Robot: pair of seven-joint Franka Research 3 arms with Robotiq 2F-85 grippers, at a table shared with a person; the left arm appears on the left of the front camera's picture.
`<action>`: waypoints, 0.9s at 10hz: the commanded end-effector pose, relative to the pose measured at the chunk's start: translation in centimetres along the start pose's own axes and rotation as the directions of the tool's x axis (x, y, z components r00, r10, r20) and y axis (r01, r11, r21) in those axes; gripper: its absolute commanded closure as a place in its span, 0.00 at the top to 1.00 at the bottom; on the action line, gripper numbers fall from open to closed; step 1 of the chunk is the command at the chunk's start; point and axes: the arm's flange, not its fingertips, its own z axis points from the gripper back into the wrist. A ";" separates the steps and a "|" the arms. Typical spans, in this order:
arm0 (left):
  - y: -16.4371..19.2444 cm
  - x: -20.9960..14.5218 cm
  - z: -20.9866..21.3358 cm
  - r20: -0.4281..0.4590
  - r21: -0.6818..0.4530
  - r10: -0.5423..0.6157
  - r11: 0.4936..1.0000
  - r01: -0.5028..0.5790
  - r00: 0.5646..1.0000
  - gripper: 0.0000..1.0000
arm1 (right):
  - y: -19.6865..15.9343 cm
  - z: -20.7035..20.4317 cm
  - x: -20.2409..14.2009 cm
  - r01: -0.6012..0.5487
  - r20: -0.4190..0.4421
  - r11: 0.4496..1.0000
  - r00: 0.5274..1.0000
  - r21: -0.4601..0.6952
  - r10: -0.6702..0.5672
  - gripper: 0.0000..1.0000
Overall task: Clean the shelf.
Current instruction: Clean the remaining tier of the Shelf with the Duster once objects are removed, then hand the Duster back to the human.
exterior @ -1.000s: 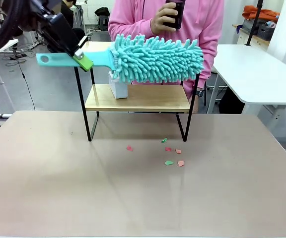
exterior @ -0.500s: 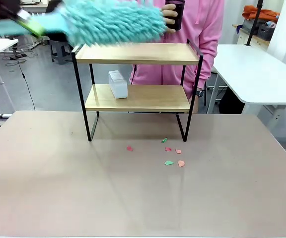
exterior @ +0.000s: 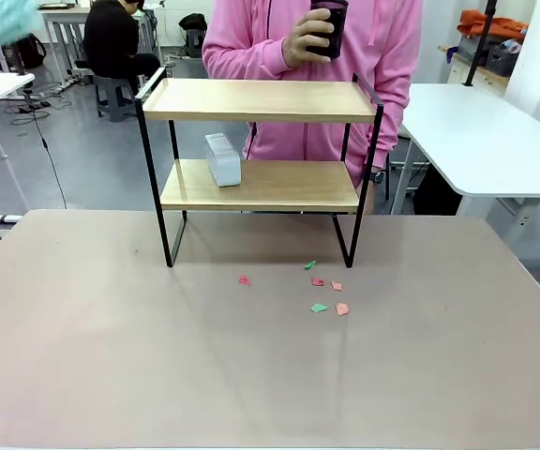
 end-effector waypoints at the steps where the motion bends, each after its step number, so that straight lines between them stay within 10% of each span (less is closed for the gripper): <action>1: 4.1 -1.3 -4.4 0.103 0.063 0.238 0.967 -0.245 0.966 0.12 | 0.1 -0.1 0.1 -0.027 0.010 0.999 1.000 0.018 0.026 1.00; 2: 5.8 -0.6 -6.3 0.084 0.176 0.316 0.929 -0.326 0.945 0.12 | 0.1 -0.1 0.1 -0.027 0.010 0.999 1.000 0.018 0.026 1.00; 3: 3.9 -0.8 -1.1 0.049 0.055 0.121 0.991 -0.124 0.991 0.12 | 0.1 -0.1 0.1 -0.027 0.010 0.999 1.000 0.018 0.026 1.00; 9: 3.9 -0.8 -1.1 0.049 0.055 0.121 0.991 -0.124 0.991 0.12 | 0.1 -0.1 0.1 -0.027 0.010 0.999 1.000 0.018 0.026 1.00</action>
